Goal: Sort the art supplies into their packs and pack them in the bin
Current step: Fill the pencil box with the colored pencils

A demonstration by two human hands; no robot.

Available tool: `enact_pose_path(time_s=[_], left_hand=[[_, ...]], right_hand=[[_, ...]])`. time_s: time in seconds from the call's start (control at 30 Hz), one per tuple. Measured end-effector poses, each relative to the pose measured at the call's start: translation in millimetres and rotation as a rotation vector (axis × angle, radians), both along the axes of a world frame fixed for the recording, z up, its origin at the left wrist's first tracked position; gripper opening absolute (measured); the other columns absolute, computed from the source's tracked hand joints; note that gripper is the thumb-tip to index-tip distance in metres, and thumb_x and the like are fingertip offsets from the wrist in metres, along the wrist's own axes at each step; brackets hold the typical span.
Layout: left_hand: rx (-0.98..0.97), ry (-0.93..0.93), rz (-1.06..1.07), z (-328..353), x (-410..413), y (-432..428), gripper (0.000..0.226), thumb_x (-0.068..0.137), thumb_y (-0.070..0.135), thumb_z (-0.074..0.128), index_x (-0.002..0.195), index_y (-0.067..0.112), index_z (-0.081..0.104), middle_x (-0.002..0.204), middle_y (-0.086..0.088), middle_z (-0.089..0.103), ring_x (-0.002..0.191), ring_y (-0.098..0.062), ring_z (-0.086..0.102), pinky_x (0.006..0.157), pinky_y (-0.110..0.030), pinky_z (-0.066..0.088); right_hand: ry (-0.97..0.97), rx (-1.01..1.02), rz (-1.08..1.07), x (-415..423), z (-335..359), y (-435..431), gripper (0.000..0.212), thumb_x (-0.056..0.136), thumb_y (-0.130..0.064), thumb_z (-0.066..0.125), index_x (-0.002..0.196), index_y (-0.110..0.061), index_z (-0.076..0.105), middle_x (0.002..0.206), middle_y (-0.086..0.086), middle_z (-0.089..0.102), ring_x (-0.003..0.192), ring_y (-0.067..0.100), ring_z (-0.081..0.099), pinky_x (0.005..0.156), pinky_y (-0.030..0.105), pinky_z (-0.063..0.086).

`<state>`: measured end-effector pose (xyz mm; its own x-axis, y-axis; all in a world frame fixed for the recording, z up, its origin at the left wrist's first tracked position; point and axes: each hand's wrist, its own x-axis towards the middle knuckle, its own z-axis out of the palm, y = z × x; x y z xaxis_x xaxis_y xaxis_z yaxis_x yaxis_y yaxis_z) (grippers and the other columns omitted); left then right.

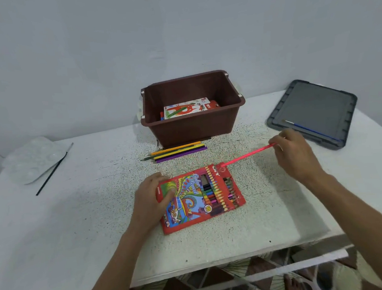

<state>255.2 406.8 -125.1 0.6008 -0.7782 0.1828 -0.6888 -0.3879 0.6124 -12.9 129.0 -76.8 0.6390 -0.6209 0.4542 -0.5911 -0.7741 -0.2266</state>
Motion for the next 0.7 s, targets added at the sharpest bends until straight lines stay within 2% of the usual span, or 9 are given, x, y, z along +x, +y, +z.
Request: enact_pose_path(time_s=[0.07,0.17,0.37,0.43,0.5,0.57,0.63,0.7], left_hand=[[0.028,-0.038,-0.003,-4.4,-0.5,1.2,0.054,0.082,0.058,0.054,0.125,0.025,0.06,0.139,0.002,0.053,0.124,-0.013,0.05,0.105,-0.045,0.037],[0.024,-0.063,-0.022,-7.4,1.0,0.5,0.053,0.084,0.061,0.053,0.125,0.028,0.059,0.136,0.004,0.055,0.123,-0.012,0.052,0.101,-0.052,0.045],[0.026,-0.103,-0.033,-9.0,0.7,1.1,0.051,0.084,0.056,0.057,0.126,0.026,0.059,0.135,0.004,0.056,0.123,-0.013,0.052,0.101,-0.052,0.045],[0.029,-0.11,-0.036,-9.7,1.0,1.6,0.051,0.084,0.055,0.057,0.126,0.027,0.058,0.135,0.004,0.056,0.123,-0.013,0.052,0.1,-0.052,0.046],[0.032,-0.111,-0.037,-11.0,1.3,1.6,0.051,0.085,0.056,0.057,0.126,0.027,0.058,0.135,0.004,0.056,0.123,-0.013,0.052,0.099,-0.052,0.047],[0.032,-0.114,-0.038,-11.1,0.7,1.1,0.051,0.085,0.055,0.057,0.127,0.026,0.058,0.136,0.004,0.056,0.124,-0.014,0.052,0.1,-0.052,0.047],[0.031,-0.119,-0.037,-12.0,1.1,1.3,0.051,0.085,0.055,0.058,0.127,0.026,0.058,0.136,0.004,0.055,0.125,-0.015,0.052,0.1,-0.052,0.046],[0.031,-0.119,-0.034,-12.2,1.2,1.6,0.05,0.085,0.054,0.058,0.126,0.026,0.058,0.136,0.004,0.055,0.125,-0.015,0.052,0.1,-0.052,0.046]], right_hand=[[0.023,-0.02,0.023,-2.6,-1.2,-2.9,0.013,0.083,0.006,0.066,0.095,0.005,0.07,0.088,0.021,0.06,0.079,0.039,0.055,0.06,0.037,0.046],[0.063,-0.042,0.055,3.0,-4.7,1.5,0.013,0.083,0.005,0.068,0.096,0.005,0.07,0.087,0.019,0.059,0.076,0.035,0.053,0.058,0.032,0.04],[0.063,0.036,0.181,27.7,-14.3,43.7,0.018,0.081,0.001,0.072,0.099,0.005,0.07,0.087,0.019,0.062,0.074,0.033,0.058,0.059,0.028,0.039],[0.085,0.086,0.287,35.5,-23.0,64.1,0.028,0.079,-0.004,0.076,0.105,0.002,0.069,0.091,0.017,0.064,0.078,0.031,0.061,0.064,0.028,0.046],[0.101,0.139,0.367,42.1,-32.8,78.2,0.041,0.078,-0.013,0.079,0.115,-0.004,0.065,0.102,0.011,0.064,0.09,0.025,0.06,0.076,0.03,0.052],[0.064,0.162,0.39,46.2,-39.1,87.9,0.038,0.087,-0.022,0.066,0.121,-0.005,0.062,0.111,0.008,0.065,0.096,0.022,0.057,0.082,0.032,0.051],[0.012,0.227,0.383,47.1,-40.3,96.0,0.04,0.094,-0.025,0.041,0.123,-0.005,0.061,0.114,0.006,0.066,0.097,0.022,0.053,0.082,0.032,0.048],[-0.049,0.303,0.361,44.8,-43.5,98.8,0.039,0.095,-0.018,0.039,0.126,-0.007,0.06,0.118,0.005,0.066,0.101,0.02,0.05,0.084,0.031,0.046]])
